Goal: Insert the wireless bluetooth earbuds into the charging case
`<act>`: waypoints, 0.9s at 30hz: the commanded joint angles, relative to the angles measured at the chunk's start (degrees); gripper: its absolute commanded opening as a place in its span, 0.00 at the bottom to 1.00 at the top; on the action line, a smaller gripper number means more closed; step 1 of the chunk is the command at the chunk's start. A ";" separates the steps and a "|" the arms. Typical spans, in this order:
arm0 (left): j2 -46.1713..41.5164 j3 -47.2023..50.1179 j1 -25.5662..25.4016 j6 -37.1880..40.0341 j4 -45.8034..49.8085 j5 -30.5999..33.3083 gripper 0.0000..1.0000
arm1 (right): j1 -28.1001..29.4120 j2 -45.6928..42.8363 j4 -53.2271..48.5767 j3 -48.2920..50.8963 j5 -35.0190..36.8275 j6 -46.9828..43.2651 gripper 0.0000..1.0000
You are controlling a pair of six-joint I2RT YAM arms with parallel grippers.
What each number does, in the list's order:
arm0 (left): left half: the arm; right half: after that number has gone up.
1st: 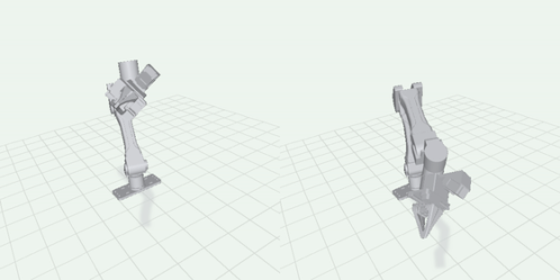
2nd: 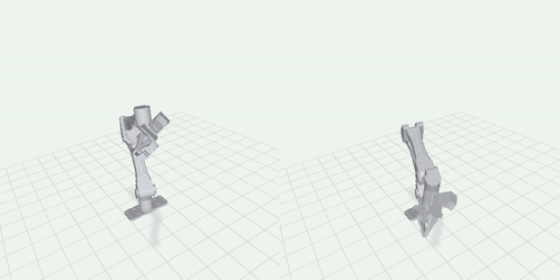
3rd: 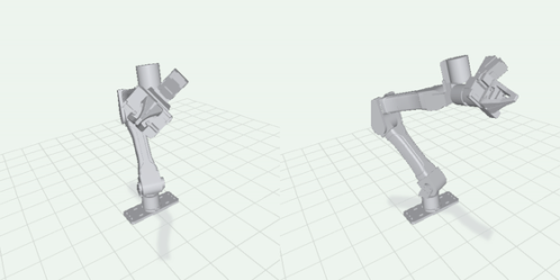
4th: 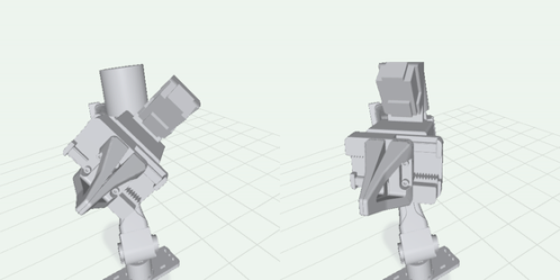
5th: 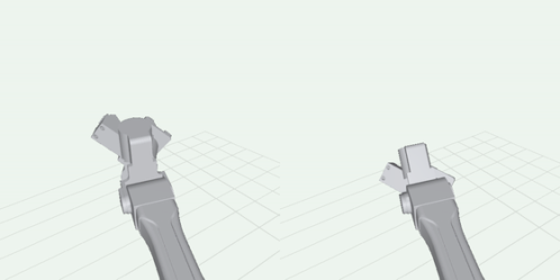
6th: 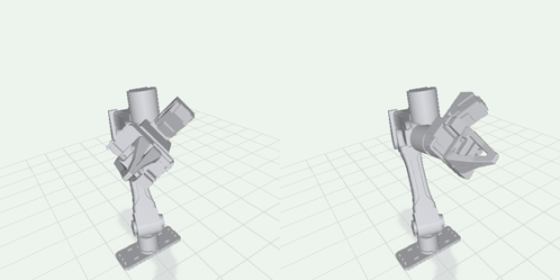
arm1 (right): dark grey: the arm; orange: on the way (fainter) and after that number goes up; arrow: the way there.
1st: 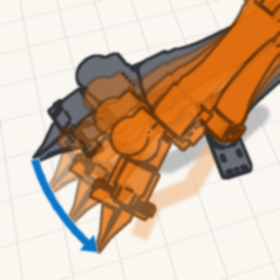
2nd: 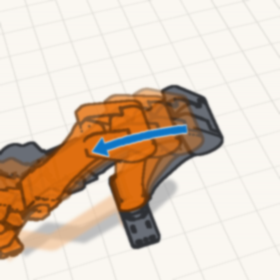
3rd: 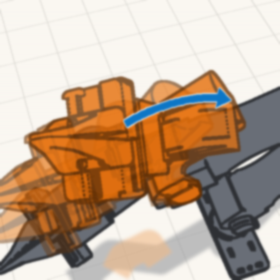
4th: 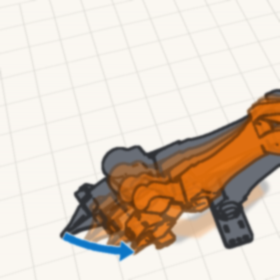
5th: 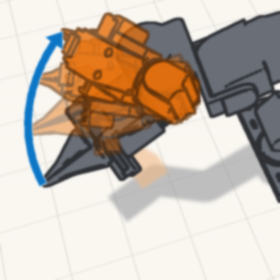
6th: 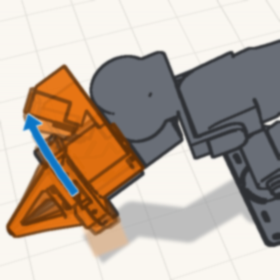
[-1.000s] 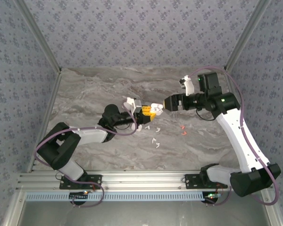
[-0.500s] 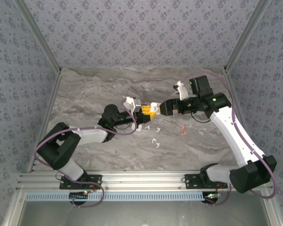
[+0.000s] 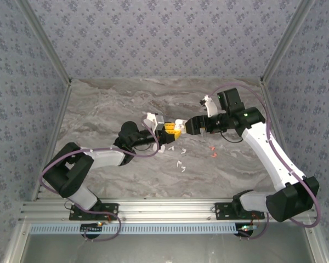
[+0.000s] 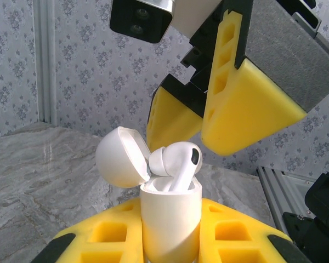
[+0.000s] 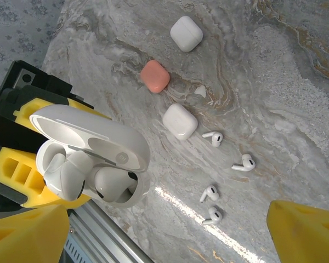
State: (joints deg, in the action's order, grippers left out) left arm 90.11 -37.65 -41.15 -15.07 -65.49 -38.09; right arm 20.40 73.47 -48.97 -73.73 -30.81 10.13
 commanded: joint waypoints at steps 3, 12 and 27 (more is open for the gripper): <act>-1.38 -2.02 0.28 0.65 -0.92 0.02 0.00 | 0.22 1.49 0.99 0.19 -0.22 0.72 0.95; -1.46 -2.07 0.28 0.90 -0.58 -0.15 0.00 | 0.31 2.07 1.57 -0.01 -0.35 0.81 0.95; -1.51 -2.03 0.27 1.27 0.16 -0.28 0.00 | 1.09 3.23 2.40 -1.23 -0.78 0.85 0.95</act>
State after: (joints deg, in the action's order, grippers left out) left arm 90.11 -37.67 -40.86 -14.83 -63.16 -37.65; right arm 21.02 75.92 -47.46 -73.76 -30.89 10.13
